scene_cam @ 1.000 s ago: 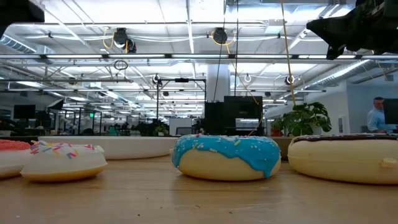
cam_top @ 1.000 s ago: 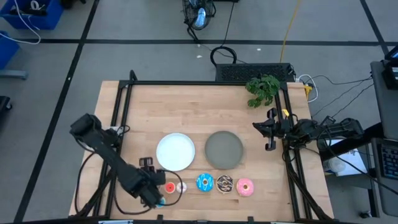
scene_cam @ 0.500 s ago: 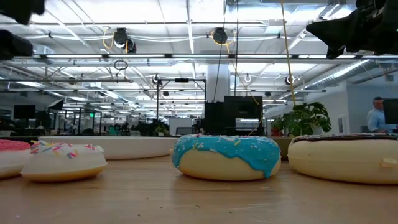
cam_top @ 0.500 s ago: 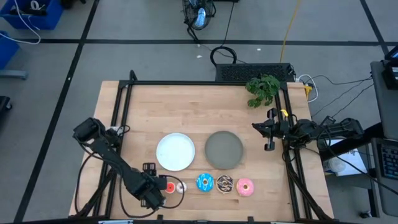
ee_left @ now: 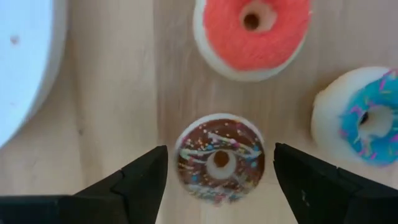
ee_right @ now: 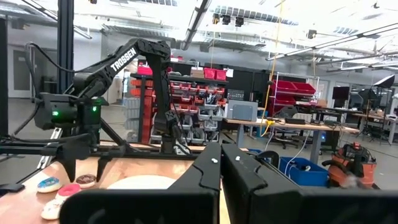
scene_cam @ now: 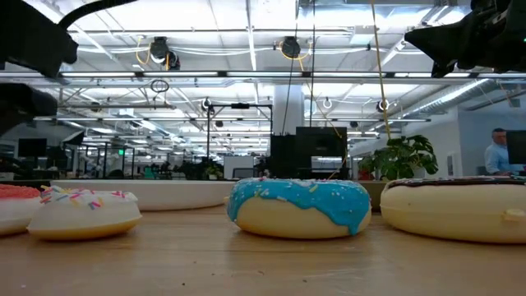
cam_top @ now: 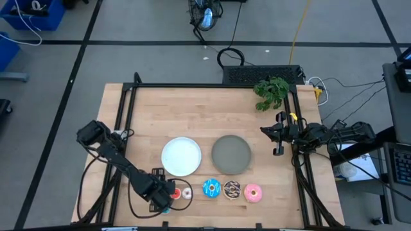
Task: Pick & Place donuts
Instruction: Put the small brown donut on the white plate
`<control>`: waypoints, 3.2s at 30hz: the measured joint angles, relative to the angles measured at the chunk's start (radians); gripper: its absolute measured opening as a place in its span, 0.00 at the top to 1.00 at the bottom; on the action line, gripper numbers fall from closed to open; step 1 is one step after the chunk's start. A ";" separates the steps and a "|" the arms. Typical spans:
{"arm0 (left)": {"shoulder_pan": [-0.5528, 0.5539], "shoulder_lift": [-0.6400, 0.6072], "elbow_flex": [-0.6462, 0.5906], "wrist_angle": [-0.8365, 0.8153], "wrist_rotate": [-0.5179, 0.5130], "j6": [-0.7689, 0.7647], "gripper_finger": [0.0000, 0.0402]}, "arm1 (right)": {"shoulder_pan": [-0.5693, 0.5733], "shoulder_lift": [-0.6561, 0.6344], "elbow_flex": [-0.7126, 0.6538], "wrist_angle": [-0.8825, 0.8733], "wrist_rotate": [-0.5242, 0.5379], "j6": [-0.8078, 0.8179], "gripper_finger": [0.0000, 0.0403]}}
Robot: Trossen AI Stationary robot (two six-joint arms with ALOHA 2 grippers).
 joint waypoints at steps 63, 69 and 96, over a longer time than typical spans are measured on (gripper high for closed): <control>0.451 -0.361 -0.055 -0.109 -0.044 0.376 0.74 | 0.000 0.001 0.000 0.008 -0.001 0.010 1.00; 0.624 -0.281 -0.055 0.023 -0.016 0.590 0.74 | 0.000 0.001 0.000 0.008 -0.001 0.009 1.00; 0.709 -0.081 -0.053 0.035 0.068 0.779 0.39 | 0.000 0.000 0.000 0.030 -0.005 0.026 1.00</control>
